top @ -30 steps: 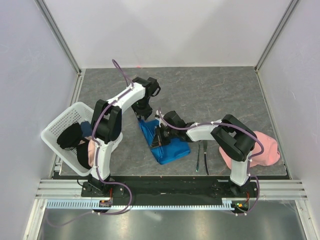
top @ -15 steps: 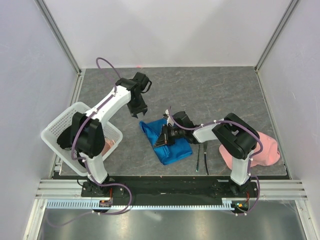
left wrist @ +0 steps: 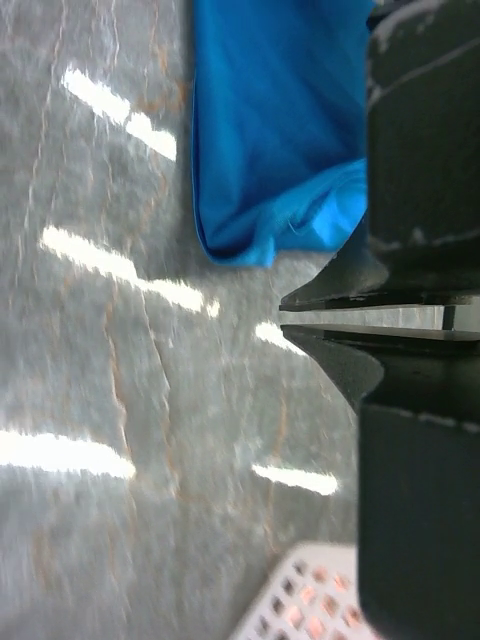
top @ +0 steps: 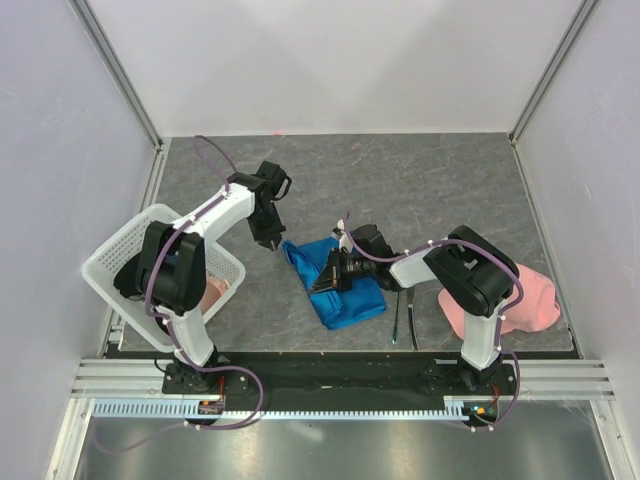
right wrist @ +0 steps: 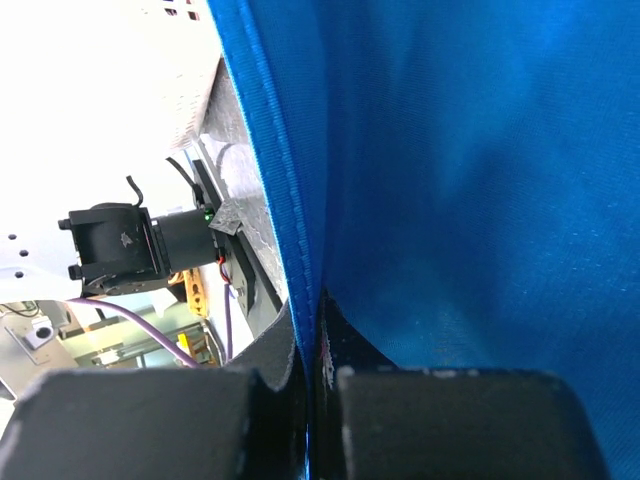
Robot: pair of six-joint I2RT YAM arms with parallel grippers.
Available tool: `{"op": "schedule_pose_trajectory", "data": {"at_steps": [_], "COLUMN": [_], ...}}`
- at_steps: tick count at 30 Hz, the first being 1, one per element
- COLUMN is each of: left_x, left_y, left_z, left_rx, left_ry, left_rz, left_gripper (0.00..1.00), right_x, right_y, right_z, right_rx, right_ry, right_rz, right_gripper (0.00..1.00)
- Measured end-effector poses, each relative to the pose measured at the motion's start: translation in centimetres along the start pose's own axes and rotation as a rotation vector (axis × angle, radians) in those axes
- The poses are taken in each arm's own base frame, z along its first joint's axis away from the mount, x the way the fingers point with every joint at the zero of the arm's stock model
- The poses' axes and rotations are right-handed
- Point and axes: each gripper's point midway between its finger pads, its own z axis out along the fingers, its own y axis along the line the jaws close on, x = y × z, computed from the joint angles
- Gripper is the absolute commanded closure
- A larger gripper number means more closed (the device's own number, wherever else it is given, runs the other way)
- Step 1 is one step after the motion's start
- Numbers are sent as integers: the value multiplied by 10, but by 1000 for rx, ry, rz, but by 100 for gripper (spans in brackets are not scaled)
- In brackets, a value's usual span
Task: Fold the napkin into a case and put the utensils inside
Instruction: Fold the 2/3-rectangle-folded napkin at the center of the board.
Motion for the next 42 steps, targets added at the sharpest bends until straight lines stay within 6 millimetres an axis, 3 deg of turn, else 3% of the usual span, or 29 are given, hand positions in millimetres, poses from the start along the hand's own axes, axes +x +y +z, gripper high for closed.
{"op": "schedule_pose_trajectory", "data": {"at_steps": [6,12,14,15,20,27,34,36,39,40,42], "left_x": [4,4,1,0,7,28,26,26,27,27,25], "left_y": [-21,-40,-49,-53,-76,-91,-95,-95,-96,-96,-96], "left_z": [21,28,25,24,27,39,40,40,39,39,35], "left_rx": [65,141,174,190,246,260,276,278,280,281,288], "left_ry": [55,83,79,79,91,141,135,134,137,136,129], "left_rz": [4,4,7,9,38,75,77,77,77,77,79], "left_gripper": [87,87,87,87,88,89,88,86,71,62,56], "right_x": [1,2,3,3,7,-11,-41,-47,-52,-53,-51], "right_y": [-1,0,0,-1,-14,-16,-9,-6,-7,-8,-12], "right_z": [0,-1,-1,-1,-3,-11,-20,-19,-16,-15,-15], "right_rx": [-1,-7,-8,-4,59,149,205,209,215,220,232], "right_ry": [7,14,19,21,51,61,36,36,36,36,41], "right_rz": [14,16,18,19,20,-40,-114,-123,-129,-127,-117], "right_gripper": [91,96,92,82,60,43,39,39,41,44,47]}}
